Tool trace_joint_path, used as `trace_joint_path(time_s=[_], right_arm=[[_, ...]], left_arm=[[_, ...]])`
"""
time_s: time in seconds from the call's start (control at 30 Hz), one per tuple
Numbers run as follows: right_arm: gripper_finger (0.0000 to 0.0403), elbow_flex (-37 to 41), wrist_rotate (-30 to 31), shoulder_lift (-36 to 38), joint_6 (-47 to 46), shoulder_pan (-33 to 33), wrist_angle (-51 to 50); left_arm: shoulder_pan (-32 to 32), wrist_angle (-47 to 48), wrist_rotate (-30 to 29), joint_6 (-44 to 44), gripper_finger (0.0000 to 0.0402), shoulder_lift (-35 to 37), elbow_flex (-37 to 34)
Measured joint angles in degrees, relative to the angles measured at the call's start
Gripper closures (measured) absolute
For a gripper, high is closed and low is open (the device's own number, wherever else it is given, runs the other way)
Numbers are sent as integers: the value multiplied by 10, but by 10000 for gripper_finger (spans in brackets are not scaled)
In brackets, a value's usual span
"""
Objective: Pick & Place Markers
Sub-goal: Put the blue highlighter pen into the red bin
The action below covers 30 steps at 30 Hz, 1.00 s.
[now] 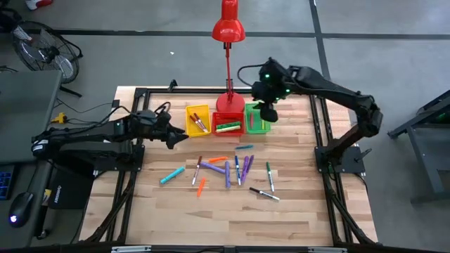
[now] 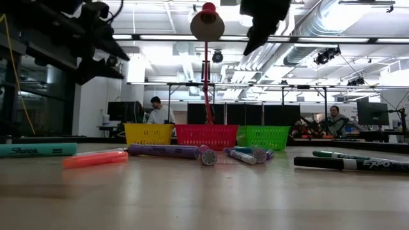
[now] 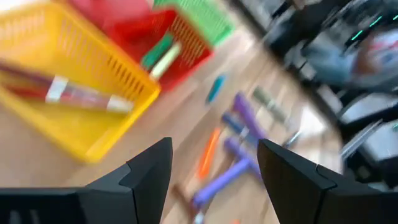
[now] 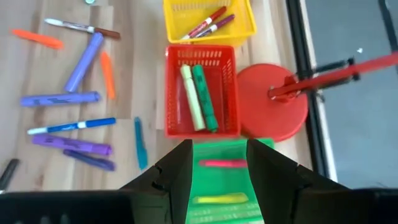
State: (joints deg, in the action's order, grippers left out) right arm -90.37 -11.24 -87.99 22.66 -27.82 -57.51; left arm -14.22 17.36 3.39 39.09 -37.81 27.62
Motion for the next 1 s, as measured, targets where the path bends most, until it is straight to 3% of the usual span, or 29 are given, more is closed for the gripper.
trace_joint_path(time_s=[0.13,0.5,0.7,1.0], right_arm=[[263,116,-37,71,-26,-26,67],[263,361,-8,282,-194,13,287],[263,419,46,337,-229,35,371],[263,425,23,348,-190,36,395]], left_arm=[[0,112,9,-12,170,-48,52],[4,366,8,-45,170,-170,196],[81,426,-27,-11,170,-216,199],[233,414,-54,159,170,-255,200]])
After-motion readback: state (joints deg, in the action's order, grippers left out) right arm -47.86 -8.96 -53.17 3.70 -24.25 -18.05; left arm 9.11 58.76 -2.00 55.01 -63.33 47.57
